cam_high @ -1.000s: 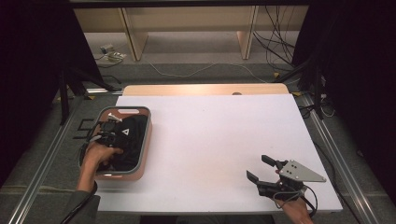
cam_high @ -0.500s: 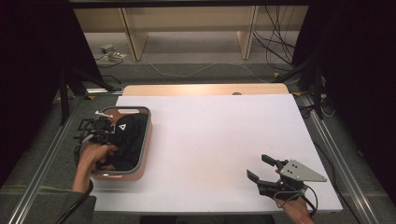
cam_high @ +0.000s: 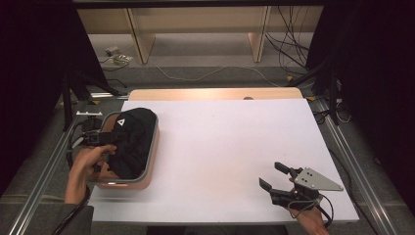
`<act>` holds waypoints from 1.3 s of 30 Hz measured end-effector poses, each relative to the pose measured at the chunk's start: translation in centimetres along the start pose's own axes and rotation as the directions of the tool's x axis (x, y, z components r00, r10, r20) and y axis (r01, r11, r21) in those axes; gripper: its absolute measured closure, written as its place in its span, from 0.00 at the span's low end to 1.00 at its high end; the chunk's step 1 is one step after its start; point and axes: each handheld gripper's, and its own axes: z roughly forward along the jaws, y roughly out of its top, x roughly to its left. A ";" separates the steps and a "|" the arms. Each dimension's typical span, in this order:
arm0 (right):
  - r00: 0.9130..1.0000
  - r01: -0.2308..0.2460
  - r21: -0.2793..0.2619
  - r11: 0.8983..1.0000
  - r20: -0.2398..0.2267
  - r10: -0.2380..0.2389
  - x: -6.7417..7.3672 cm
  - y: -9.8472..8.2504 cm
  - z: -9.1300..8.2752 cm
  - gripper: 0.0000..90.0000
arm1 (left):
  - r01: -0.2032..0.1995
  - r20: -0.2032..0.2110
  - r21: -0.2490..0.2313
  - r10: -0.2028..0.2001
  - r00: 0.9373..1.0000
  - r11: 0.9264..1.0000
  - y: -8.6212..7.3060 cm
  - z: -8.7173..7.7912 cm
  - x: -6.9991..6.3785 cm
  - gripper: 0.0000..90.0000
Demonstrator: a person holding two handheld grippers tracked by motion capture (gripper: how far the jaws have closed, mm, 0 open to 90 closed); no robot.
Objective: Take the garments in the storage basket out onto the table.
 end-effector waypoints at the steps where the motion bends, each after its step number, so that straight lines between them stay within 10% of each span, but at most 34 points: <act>1: 1.000 0.000 0.001 1.000 0.000 0.000 0.0 0.0 0.0 0.28 | 0.002 0.007 -0.011 -0.001 1.000 1.000 0.1 -0.3 0.0 0.80; 15: 1.000 -0.009 -0.006 1.000 -0.003 0.009 -0.1 0.0 0.1 0.28 | 0.004 0.089 -0.125 0.007 0.996 0.992 1.1 -3.4 -0.9 0.80; 39: 1.000 -0.016 0.004 1.000 -0.002 0.016 -0.2 -0.1 0.1 0.28 | 0.051 0.257 -0.310 0.032 0.966 0.949 2.6 -7.4 -3.5 0.80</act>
